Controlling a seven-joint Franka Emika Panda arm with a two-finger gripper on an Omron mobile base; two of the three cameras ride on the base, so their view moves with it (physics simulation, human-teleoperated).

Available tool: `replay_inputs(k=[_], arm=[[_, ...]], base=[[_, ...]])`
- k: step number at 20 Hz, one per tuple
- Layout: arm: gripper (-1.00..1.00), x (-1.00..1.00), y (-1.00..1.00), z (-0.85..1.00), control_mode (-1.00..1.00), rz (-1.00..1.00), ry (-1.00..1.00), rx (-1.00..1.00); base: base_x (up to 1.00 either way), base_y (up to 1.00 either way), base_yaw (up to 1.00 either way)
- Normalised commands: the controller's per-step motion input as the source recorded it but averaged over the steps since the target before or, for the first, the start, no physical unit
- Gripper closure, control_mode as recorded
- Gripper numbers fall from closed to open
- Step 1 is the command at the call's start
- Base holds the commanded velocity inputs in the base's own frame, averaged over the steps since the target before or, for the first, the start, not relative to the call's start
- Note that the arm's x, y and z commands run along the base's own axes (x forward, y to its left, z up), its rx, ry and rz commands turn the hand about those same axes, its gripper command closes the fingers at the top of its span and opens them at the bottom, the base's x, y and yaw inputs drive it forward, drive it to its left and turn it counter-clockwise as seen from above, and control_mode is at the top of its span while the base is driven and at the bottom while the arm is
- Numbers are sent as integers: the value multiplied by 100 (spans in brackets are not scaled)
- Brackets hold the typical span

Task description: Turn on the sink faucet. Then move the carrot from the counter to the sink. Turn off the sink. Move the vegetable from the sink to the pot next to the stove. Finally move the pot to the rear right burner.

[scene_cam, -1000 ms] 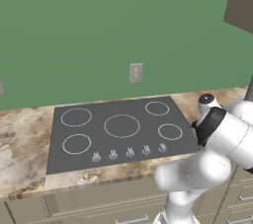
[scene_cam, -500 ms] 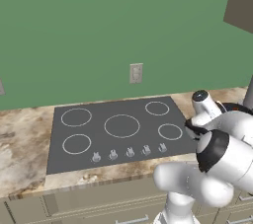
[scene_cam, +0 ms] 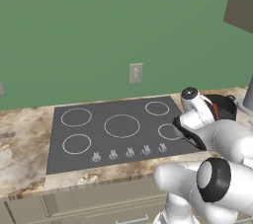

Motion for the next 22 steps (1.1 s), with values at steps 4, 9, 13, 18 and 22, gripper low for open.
replay_inputs(k=[4,9,13,18,22], arm=[[100,57,30,29,-100,44,16,0],[100,52,29,7,-100,43,12,0],[100,38,46,0,-100,37,12,0],[100,5,20,-9,-100,22,6,0],[100,19,24,-6,-100,12,4,0]], base=[[0,0,0],[0,0,0],[0,0,0],[0,0,0],[0,0,0]])
